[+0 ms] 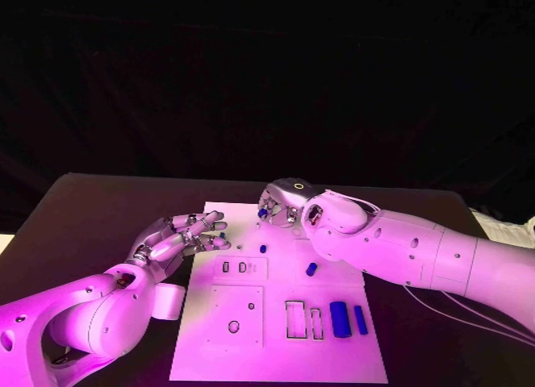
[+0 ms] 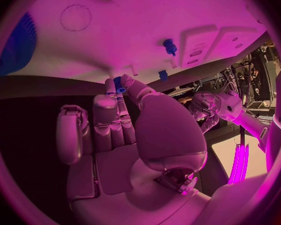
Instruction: Assemble the parts on the task board
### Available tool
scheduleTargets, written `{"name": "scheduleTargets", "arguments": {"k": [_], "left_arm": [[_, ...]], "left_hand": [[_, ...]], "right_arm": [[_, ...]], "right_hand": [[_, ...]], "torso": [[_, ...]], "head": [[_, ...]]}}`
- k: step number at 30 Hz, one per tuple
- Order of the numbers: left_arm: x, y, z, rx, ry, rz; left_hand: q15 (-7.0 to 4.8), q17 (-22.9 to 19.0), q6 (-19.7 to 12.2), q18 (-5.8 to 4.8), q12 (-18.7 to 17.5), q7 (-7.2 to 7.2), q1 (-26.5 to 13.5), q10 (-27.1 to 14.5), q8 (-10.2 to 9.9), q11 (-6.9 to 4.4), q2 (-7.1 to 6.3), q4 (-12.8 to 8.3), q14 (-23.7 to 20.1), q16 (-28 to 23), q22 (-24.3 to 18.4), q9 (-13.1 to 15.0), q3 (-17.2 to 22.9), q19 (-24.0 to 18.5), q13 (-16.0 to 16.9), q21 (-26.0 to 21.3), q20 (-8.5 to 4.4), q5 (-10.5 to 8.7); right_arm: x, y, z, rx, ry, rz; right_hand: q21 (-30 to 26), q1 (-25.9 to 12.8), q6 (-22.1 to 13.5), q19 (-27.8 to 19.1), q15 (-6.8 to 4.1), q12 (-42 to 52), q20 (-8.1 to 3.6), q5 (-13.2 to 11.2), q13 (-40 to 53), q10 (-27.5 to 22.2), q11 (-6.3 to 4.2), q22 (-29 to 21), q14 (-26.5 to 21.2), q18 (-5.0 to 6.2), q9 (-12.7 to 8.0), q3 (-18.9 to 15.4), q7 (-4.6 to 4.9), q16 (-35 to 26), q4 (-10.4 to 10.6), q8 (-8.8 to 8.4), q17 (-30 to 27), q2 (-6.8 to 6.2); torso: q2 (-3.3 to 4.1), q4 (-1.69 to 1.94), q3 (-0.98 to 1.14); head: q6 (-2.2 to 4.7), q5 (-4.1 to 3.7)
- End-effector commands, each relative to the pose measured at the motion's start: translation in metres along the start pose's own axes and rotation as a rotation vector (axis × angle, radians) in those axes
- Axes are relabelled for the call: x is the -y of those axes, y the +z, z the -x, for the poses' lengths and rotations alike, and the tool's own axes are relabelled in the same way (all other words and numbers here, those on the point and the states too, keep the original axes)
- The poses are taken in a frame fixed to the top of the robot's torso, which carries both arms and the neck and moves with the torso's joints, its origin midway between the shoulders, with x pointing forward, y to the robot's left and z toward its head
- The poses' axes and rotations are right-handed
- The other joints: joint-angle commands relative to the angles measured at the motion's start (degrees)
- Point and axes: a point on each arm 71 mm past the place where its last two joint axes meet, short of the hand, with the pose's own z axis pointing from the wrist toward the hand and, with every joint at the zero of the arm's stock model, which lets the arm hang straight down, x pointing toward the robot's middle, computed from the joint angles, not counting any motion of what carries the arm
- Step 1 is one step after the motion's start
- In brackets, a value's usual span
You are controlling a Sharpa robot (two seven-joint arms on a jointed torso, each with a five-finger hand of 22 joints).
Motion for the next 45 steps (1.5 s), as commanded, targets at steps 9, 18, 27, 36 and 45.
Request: {"name": "scheduleTargets", "arguments": {"k": [9,18,27,36,45], "left_arm": [[0.0019,0.0003,-0.0014,-0.011,-0.006,-0.005],[0.0020,0.0001,-0.0011,-0.011,-0.006,-0.005],[0.0021,0.0000,-0.0019,-0.014,-0.007,-0.005],[0.0022,-0.0002,-0.0017,-0.014,-0.007,-0.005],[0.0021,-0.0001,-0.0019,-0.014,-0.007,-0.004]], "left_hand": [[-0.11,0.2,-0.5,0.55,-0.3,0.18,0.5,-0.5,-0.2,0.15,0.17,-0.2,-0.5,-0.4,-0.1,0.0,0.2,-0.5,-0.1,-0.2,0.15,-0.19],[-0.11,0.2,-0.5,0.55,-0.3,0.18,0.5,-0.5,-0.2,0.15,0.17,-0.2,-0.5,-0.4,-0.1,0.0,0.2,-0.5,-0.1,-0.2,0.15,-0.19],[-0.11,0.2,-0.5,0.55,-0.3,0.18,0.5,-0.5,-0.2,0.15,0.17,-0.2,-0.5,-0.4,-0.1,0.0,0.2,-0.5,-0.1,-0.2,0.15,-0.19],[-0.09,0.2,-0.5,0.55,-0.3,0.18,0.5,-0.5,-0.3,0.17,0.14,-0.3,-0.6,-0.4,-0.1,0.0,0.3,-0.5,-0.1,-0.2,0.17,-0.20],[-0.09,0.2,-0.5,0.55,-0.3,0.18,0.5,-0.5,-0.3,0.17,0.14,-0.3,-0.6,-0.4,-0.1,0.0,0.3,-0.5,-0.1,-0.2,0.17,-0.20]], "right_arm": [[0.0005,-0.0016,0.0032,0.027,-0.061,-0.023],[0.0022,-0.0015,0.0031,0.022,-0.080,-0.033],[0.0056,0.0003,0.0003,-0.007,-0.100,-0.061],[0.0076,0.0016,-0.0010,-0.022,-0.112,-0.078],[0.0071,0.0040,-0.0009,-0.018,-0.108,-0.082]], "right_hand": [[0.3,-0.2,0.7,-0.1,0.10,-0.2,-0.26,0.1,-0.1,-0.3,-0.08,0.0,0.4,-0.42,2.1,0.7,-0.74,0.1,1.0,0.01,-0.1,-0.27],[0.2,-0.3,0.8,-0.2,0.11,-0.1,-0.22,0.2,-0.1,-0.2,-0.09,-0.2,0.3,-0.37,2.2,0.6,-0.76,-0.1,1.1,0.00,-0.5,-0.70],[0.2,-0.5,0.8,-0.3,0.13,-0.1,-0.19,0.1,-0.1,-0.3,-0.07,-0.3,0.2,-0.34,2.3,0.5,-0.78,-0.2,1.3,-0.07,-0.8,-1.01],[0.0,-0.8,0.7,-0.6,0.15,-0.1,-0.16,-0.2,-0.1,-0.5,-0.04,-0.9,0.0,-0.23,2.3,0.5,-0.77,-0.8,1.7,-0.25,-1.7,-1.34],[-1.5,-1.6,-4.3,-2.4,1.45,-0.3,0.78,-1.0,-0.7,-6.2,1.44,-3.8,-1.2,0.35,1.2,0.4,0.85,-3.8,3.3,-1.41,-6.2,-3.81]], "torso": [[0.26,0.46,-0.13],[0.34,0.68,-0.26],[0.45,0.92,-0.36],[0.51,1.08,-0.40],[0.55,1.23,-0.46]], "head": [[-0.07,-0.26],[0.00,-0.40],[0.02,-0.81],[0.05,-0.95],[0.12,-1.11]]}}
